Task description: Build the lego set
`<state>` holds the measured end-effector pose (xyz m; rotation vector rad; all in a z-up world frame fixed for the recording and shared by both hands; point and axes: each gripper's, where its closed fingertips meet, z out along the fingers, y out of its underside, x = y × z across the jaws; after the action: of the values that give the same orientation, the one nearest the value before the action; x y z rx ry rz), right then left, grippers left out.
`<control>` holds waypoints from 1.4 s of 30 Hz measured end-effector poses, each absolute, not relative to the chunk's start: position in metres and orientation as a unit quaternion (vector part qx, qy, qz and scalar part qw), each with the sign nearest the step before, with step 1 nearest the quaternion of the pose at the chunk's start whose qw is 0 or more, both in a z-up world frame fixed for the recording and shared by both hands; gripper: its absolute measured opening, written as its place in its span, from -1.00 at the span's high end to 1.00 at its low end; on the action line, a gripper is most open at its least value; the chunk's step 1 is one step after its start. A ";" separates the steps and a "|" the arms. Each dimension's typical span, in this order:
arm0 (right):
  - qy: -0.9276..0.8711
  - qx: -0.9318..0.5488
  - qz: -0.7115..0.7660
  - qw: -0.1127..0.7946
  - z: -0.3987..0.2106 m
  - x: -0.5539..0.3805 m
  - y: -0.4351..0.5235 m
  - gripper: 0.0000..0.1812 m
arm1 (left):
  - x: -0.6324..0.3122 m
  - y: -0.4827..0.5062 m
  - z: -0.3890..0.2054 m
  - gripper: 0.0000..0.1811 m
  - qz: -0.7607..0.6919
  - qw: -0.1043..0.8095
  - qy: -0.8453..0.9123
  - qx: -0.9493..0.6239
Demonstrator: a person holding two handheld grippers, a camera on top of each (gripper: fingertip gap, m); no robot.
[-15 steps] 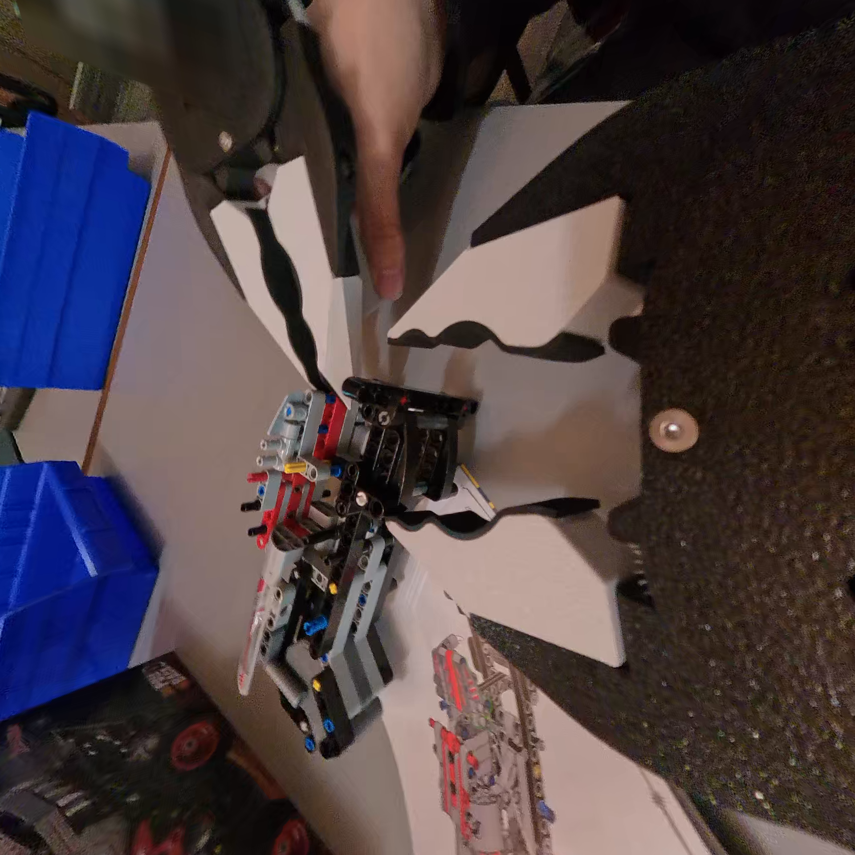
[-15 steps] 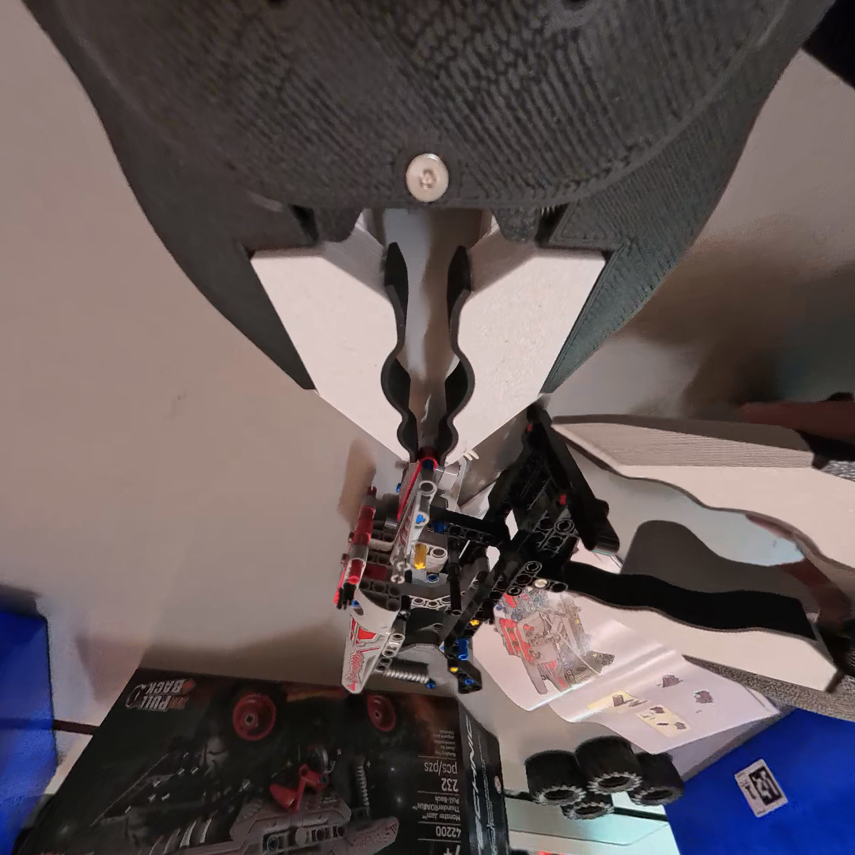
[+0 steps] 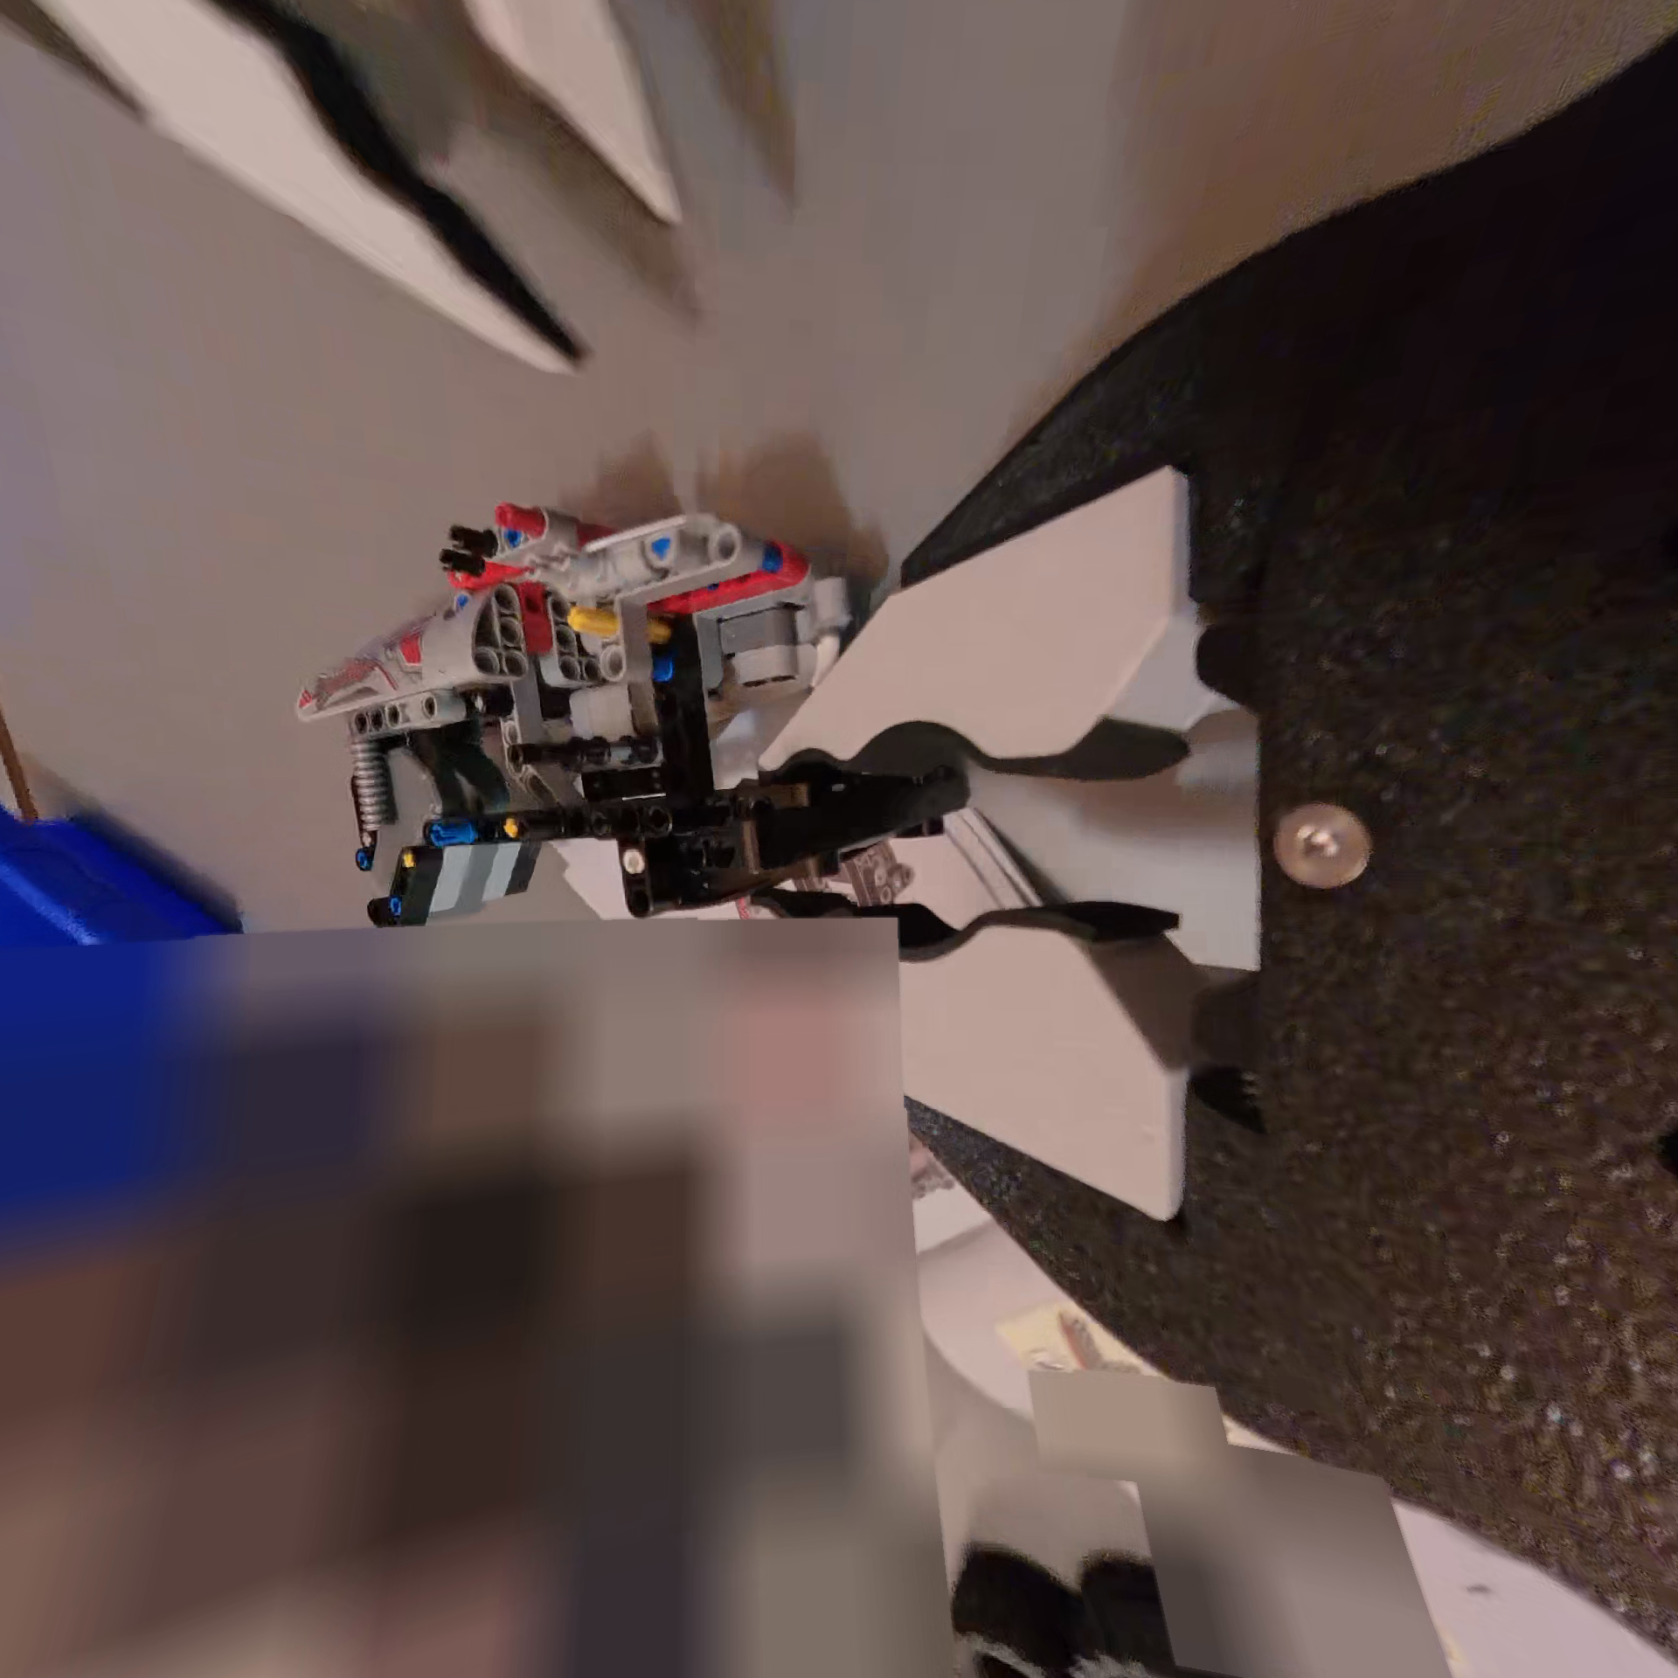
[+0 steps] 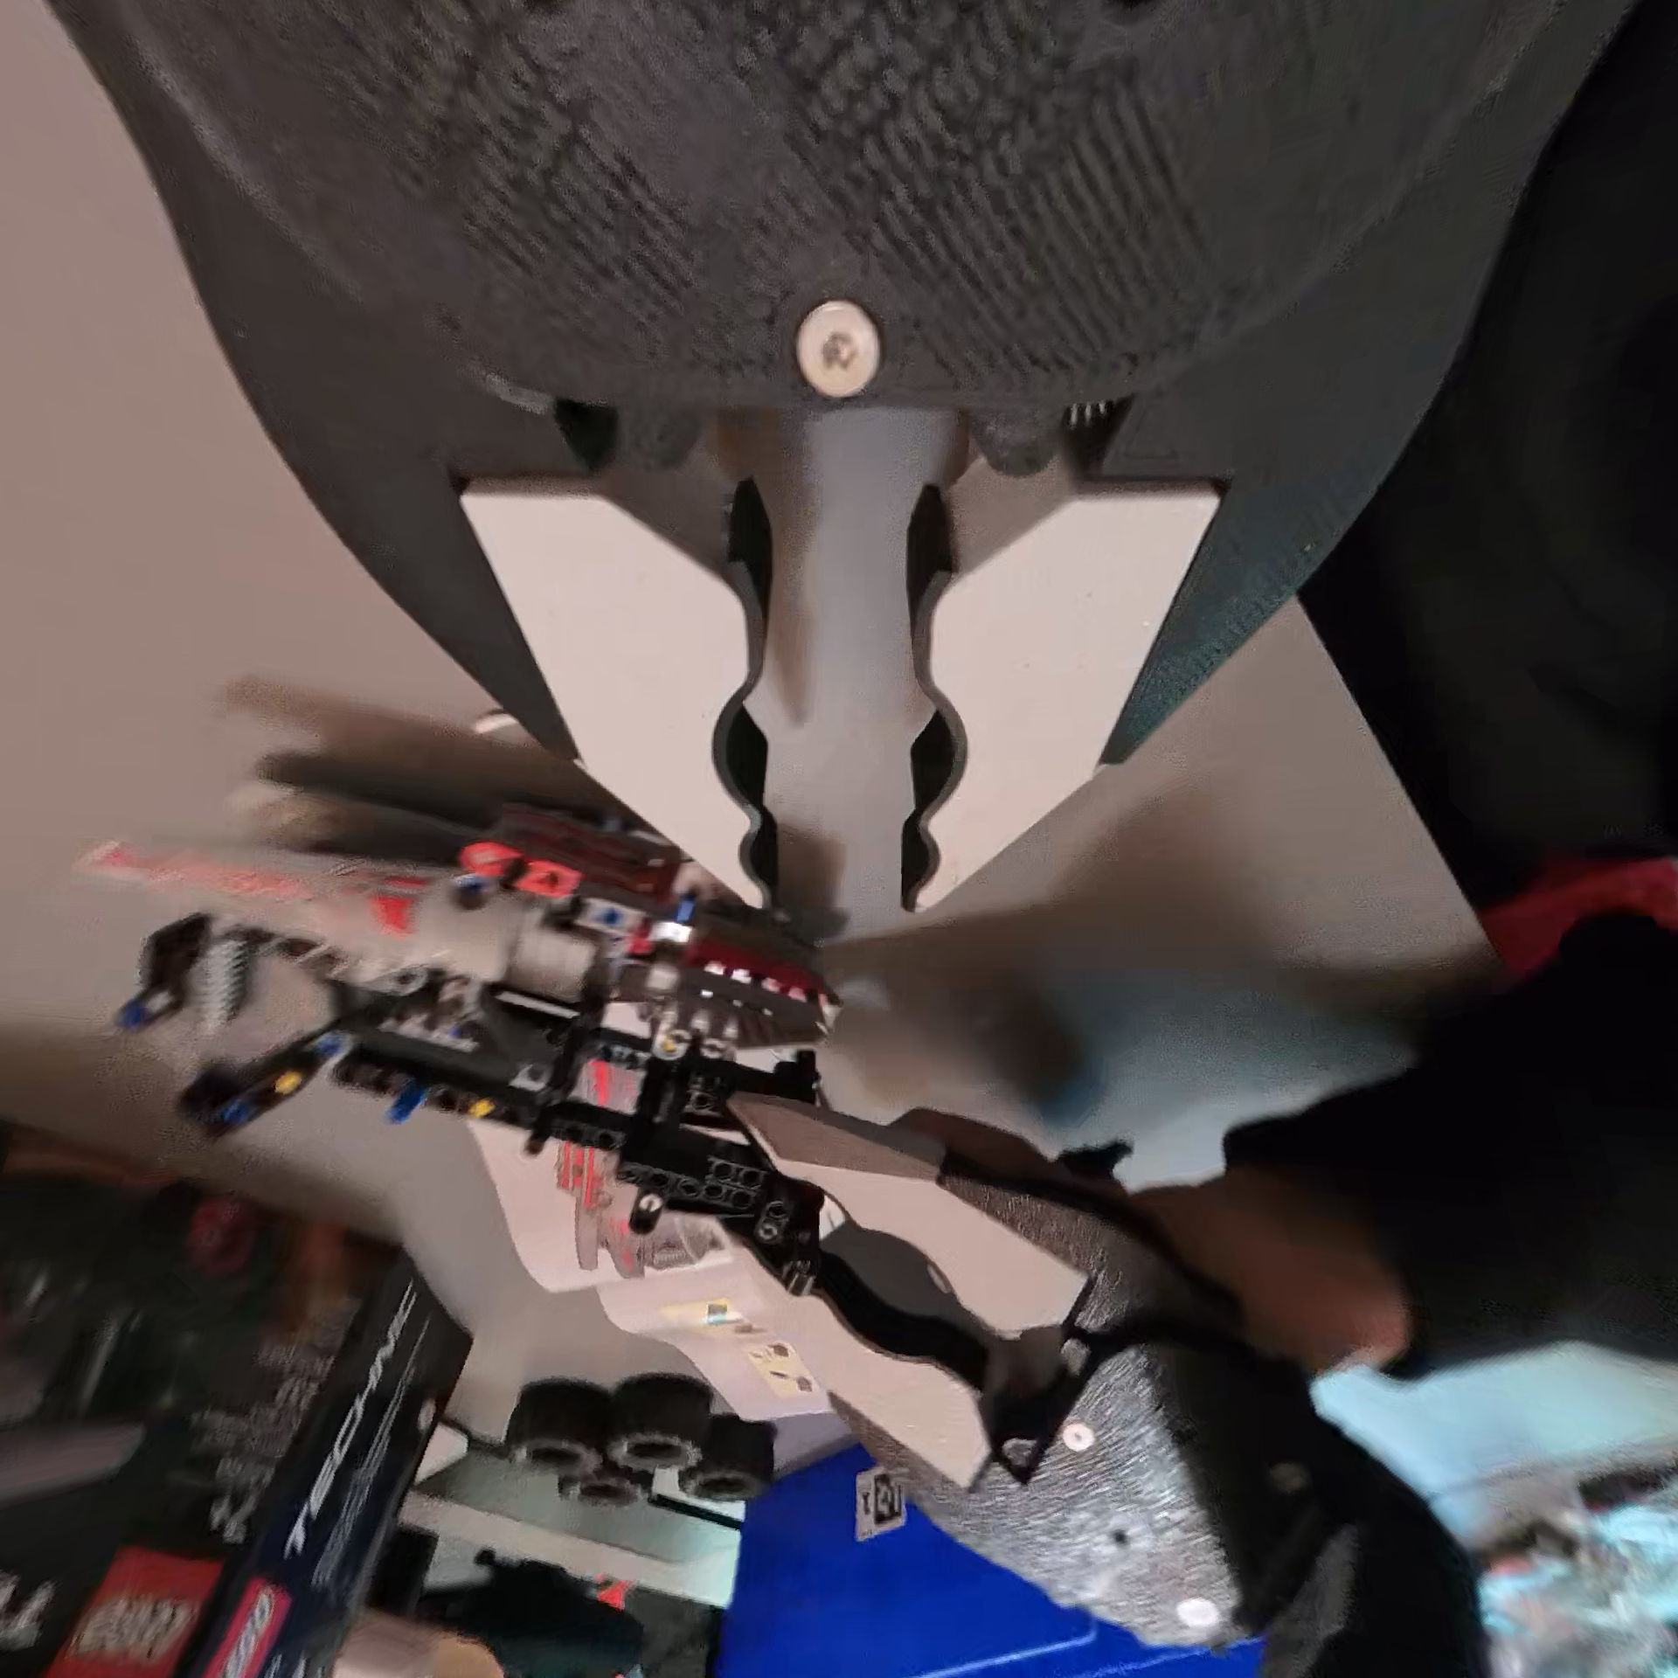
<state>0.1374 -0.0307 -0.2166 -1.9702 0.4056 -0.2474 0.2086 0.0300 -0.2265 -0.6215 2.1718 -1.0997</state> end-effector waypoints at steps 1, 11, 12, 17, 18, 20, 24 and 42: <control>0.154 -0.827 -0.129 0.525 -0.212 0.140 -0.036 0.66 | 0.207 0.034 -0.227 0.77 -0.429 0.291 0.829 -0.208; -0.038 -0.865 -0.248 0.436 -0.204 0.167 -0.008 0.51 | 0.206 0.071 -0.197 0.74 -0.485 0.297 0.798 -0.200; -0.049 -0.868 -0.249 0.427 -0.205 0.166 -0.008 0.51 | 0.197 0.072 -0.191 0.81 -0.495 0.307 0.790 -0.193; -0.037 -0.877 -0.247 0.412 -0.204 0.166 -0.040 0.51 | 0.151 0.053 -0.211 0.68 -0.475 0.247 0.835 -0.130; -0.024 -0.877 -0.241 0.416 -0.202 0.167 -0.045 0.51 | 0.152 0.053 -0.216 0.68 -0.464 0.249 0.840 -0.129; -0.001 -0.874 -0.246 0.420 -0.198 0.172 -0.054 0.53 | 0.156 0.049 -0.224 0.67 -0.461 0.234 0.845 -0.135; 0.029 -0.889 -0.267 0.372 -0.202 0.181 -0.075 0.54 | 0.165 0.040 -0.236 0.60 -0.458 0.189 0.855 -0.153; -0.045 -0.871 -0.256 0.417 -0.201 0.152 0.003 0.68 | 0.171 0.041 -0.251 0.61 -0.423 0.191 0.866 -0.186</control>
<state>0.1525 0.0026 -0.2006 -2.1869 -0.1124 -0.6424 0.1713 0.0407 -0.2515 -0.5216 2.4323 -1.1869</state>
